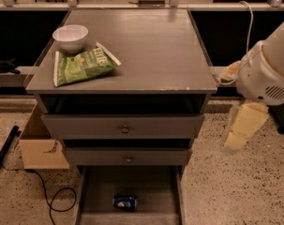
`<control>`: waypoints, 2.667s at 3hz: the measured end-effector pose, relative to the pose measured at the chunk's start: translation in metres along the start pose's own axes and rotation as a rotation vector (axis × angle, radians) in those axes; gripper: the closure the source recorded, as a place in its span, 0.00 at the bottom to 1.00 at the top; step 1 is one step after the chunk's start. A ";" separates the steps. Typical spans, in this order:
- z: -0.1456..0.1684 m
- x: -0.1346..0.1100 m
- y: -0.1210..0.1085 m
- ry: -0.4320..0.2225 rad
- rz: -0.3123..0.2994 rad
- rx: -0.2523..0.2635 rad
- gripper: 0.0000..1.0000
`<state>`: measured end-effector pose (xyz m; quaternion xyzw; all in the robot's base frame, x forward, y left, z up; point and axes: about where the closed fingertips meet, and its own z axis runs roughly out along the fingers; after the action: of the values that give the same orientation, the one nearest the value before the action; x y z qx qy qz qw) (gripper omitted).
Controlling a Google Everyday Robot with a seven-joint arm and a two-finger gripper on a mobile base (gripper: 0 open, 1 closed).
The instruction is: Pick pepsi can from bottom drawer and place on counter
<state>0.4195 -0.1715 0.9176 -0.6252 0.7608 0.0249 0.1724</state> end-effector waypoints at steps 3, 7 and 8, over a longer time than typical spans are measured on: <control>0.086 -0.027 0.043 0.006 -0.055 -0.153 0.00; 0.222 -0.044 0.072 -0.236 0.008 -0.335 0.00; 0.223 -0.045 0.072 -0.235 0.005 -0.335 0.00</control>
Offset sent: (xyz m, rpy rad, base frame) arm -0.0245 0.0847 -0.1254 0.0028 0.2155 0.1524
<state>0.4092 -0.0565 0.7083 -0.6360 0.7222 0.2242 0.1535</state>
